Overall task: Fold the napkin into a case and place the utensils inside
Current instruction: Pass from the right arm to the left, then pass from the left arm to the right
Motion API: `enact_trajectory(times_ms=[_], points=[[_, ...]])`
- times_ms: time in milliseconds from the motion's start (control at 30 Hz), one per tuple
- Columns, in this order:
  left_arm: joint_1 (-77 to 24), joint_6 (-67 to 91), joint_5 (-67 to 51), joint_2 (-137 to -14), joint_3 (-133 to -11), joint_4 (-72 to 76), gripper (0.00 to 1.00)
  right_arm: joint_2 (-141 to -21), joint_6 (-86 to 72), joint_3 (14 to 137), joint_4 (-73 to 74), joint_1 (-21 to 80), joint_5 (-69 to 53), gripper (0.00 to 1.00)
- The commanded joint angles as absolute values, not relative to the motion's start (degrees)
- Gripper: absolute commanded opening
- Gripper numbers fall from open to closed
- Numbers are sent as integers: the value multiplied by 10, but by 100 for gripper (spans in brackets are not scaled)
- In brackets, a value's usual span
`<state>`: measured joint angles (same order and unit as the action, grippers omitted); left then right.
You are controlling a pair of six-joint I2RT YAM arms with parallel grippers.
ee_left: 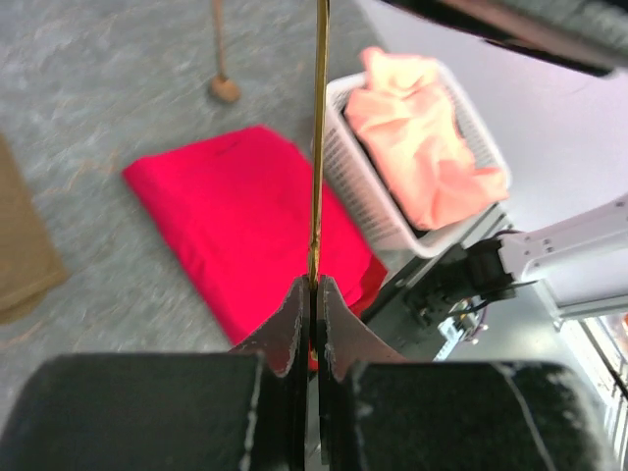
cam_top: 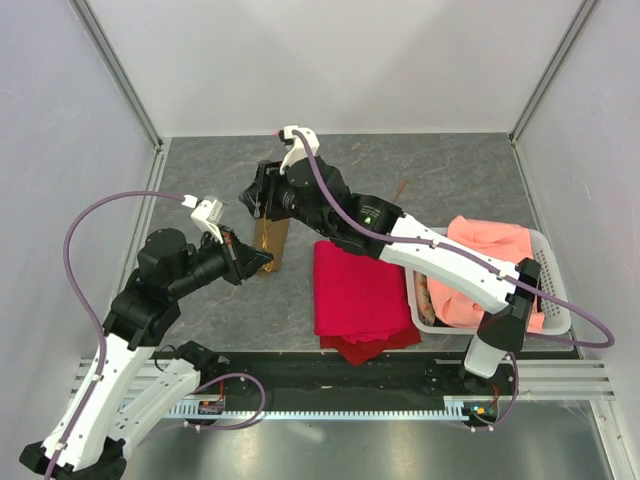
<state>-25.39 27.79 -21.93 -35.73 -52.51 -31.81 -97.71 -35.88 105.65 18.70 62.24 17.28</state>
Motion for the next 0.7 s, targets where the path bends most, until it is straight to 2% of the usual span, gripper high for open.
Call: enact_trajectory(times_ms=[0,133,367,433,567,667], points=[[-255,237,-165,-371,-557,-344,2,-997,-338,1083,283,621,162,53],[-254,236,-146,-381,-567,-360,2,-1013,-339,1113,308,621,151,44],[-255,234,-127,-394,-572,-374,2,-1024,-341,1118,339,621,144,37],[-254,234,-127,-398,-570,-374,2,-1024,-341,1117,342,621,142,29],[-254,236,-131,-403,-572,-370,2,-1027,-336,1117,339,621,137,26],[-254,234,-125,-404,-572,-369,2,-1032,-335,1121,337,621,132,17]])
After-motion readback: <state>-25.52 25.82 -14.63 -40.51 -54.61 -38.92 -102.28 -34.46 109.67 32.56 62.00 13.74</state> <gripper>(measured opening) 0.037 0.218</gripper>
